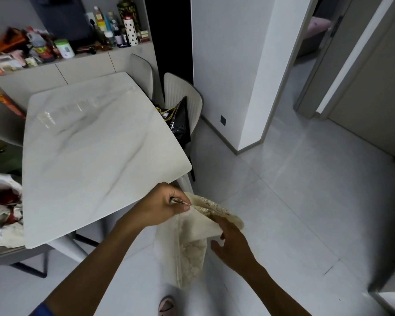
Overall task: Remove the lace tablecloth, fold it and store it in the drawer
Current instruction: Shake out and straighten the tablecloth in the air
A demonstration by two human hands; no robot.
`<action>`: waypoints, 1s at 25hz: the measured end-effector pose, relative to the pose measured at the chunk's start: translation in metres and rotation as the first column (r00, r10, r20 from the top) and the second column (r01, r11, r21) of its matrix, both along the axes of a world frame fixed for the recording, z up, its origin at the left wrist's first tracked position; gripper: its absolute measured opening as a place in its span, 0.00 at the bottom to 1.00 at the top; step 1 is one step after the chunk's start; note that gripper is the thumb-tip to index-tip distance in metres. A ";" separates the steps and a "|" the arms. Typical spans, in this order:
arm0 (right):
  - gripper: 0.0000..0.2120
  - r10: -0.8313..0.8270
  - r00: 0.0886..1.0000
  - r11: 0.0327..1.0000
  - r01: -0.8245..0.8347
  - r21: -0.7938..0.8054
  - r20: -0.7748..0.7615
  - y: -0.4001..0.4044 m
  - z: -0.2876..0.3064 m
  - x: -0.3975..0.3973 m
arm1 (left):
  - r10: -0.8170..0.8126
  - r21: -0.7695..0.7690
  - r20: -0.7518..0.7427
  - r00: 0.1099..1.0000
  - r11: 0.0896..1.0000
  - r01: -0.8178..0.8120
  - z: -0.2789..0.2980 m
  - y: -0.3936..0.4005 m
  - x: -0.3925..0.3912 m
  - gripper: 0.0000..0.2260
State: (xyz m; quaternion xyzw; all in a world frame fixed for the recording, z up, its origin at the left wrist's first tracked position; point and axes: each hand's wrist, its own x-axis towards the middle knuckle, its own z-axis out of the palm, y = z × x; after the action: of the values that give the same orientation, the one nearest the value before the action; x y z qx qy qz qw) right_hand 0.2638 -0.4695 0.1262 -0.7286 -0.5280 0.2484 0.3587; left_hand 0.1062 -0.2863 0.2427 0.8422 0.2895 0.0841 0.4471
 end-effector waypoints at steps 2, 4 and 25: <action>0.25 -0.072 0.995 0.995 0.066 0.076 0.074 0.013 0.003 0.004 | -0.042 0.073 0.008 0.999 0.996 0.041 0.015 0.008 -0.007 0.10; 0.23 -0.156 0.977 0.979 0.134 0.151 0.146 0.027 0.015 0.013 | -0.029 0.086 0.020 0.999 0.996 0.027 0.027 0.019 -0.021 0.07; 0.08 0.012 0.823 0.997 -0.051 0.054 0.568 0.108 0.069 0.100 | 0.121 0.349 0.010 0.993 0.930 -0.117 0.071 0.104 -0.085 0.05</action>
State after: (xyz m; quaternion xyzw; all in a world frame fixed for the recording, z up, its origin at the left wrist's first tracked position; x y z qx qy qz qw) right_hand 0.3635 -0.3615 0.1956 -0.7482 -0.6306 0.0089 0.2059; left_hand 0.0209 -0.1820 0.3139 0.8896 0.3229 0.1562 0.2829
